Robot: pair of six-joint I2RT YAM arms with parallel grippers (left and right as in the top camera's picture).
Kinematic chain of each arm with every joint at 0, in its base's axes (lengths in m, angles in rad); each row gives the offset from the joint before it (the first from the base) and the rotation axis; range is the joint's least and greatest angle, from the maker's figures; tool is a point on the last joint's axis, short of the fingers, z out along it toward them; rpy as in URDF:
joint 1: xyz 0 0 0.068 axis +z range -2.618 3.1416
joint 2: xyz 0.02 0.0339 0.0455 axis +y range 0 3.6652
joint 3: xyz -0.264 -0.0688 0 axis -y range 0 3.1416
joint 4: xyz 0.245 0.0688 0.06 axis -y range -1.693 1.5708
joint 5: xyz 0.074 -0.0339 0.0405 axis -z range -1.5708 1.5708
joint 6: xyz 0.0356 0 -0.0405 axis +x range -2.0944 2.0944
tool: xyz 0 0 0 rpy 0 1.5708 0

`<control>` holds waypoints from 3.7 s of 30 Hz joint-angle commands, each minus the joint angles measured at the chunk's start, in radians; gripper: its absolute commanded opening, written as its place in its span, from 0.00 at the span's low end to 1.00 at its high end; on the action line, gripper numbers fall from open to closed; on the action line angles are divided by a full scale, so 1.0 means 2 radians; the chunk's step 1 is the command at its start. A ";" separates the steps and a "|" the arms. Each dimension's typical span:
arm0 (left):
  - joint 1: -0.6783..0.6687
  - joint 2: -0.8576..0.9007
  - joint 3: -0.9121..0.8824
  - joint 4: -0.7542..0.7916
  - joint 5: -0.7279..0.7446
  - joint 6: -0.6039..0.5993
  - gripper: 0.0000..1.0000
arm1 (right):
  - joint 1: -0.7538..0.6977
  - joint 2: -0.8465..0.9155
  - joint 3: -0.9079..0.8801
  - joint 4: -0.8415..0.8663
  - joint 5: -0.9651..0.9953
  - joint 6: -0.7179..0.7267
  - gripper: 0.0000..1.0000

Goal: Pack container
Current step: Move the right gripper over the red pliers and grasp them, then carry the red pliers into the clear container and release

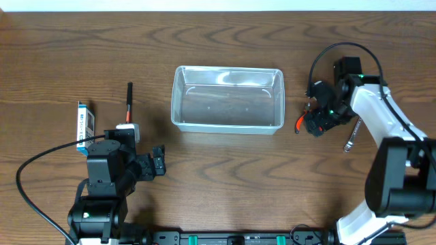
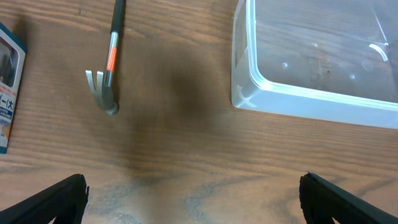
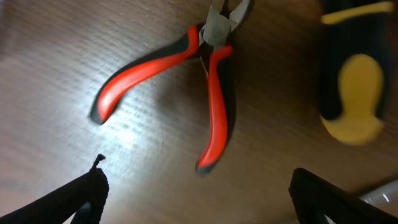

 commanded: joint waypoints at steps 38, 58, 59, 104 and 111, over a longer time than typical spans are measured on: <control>0.002 -0.001 0.010 -0.019 -0.004 -0.005 0.98 | -0.003 0.068 -0.006 0.043 -0.016 -0.035 0.91; 0.002 -0.001 0.010 -0.019 -0.004 -0.005 0.98 | -0.003 0.088 -0.006 0.044 -0.016 -0.022 0.26; 0.002 -0.001 0.010 -0.019 -0.004 -0.005 0.98 | -0.003 0.088 -0.006 0.044 -0.016 -0.018 0.24; 0.002 -0.001 0.010 -0.019 -0.004 -0.004 0.98 | 0.218 -0.104 0.143 0.031 -0.040 -0.087 0.01; 0.002 -0.001 0.010 -0.019 -0.004 -0.004 0.98 | 0.249 -0.003 0.172 0.065 -0.032 -0.094 0.01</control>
